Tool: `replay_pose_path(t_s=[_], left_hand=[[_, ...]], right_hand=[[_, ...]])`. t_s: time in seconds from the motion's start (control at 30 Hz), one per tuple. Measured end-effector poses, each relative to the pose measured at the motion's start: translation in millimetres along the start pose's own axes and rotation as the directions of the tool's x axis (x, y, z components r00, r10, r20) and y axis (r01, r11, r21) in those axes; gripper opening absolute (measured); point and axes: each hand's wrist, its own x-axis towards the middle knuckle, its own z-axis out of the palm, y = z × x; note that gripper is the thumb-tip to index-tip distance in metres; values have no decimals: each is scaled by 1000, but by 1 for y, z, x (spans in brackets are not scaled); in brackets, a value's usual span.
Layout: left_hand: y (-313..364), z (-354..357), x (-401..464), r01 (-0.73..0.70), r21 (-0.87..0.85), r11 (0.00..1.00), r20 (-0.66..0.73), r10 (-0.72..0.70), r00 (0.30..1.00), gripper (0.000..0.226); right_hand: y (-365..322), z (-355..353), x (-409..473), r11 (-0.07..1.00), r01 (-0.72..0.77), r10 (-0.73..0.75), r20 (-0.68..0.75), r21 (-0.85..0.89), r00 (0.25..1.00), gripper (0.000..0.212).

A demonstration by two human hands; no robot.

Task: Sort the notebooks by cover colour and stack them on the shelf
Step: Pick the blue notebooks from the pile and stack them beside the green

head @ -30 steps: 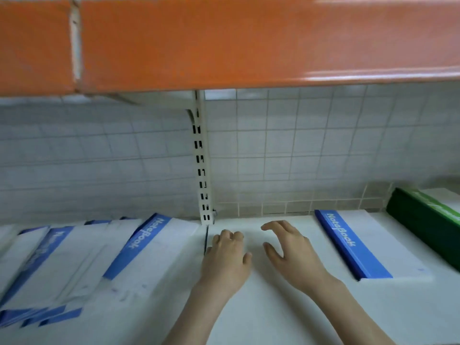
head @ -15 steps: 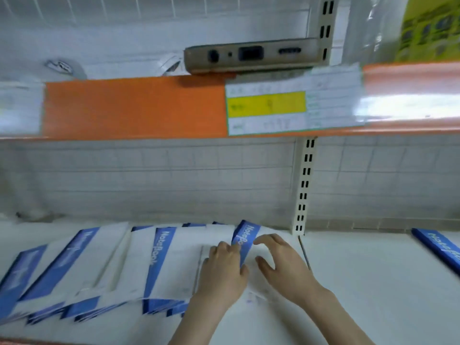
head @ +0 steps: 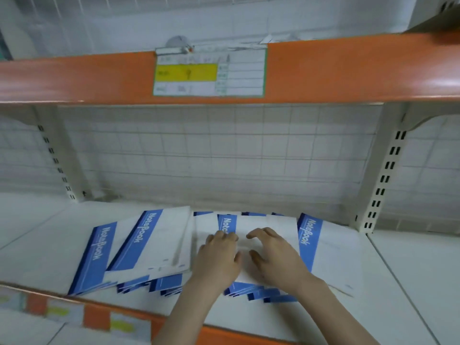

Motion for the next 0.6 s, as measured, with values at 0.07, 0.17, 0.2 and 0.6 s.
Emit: replay_pose_path(t_s=[0.07,0.17,0.2,0.6], left_hand=[[-12,-2,-3,-6,-11,1000,19,7,1000,40],[-22,-1,-5,-36,-38,999,44,38,998,42],[-22,1,-5,-50,-51,997,55,53,997,42],[35,35,11,-195,-59,979,76,200,977,44]], right_hand=[[-8,7,4,1000,2,-2,3,-1,1000,37],[-10,11,5,1000,-19,19,0,-10,1000,36],[-9,11,4,999,-33,33,-1,-10,999,36],[47,-22,-34,967,-244,238,-81,-70,968,36]])
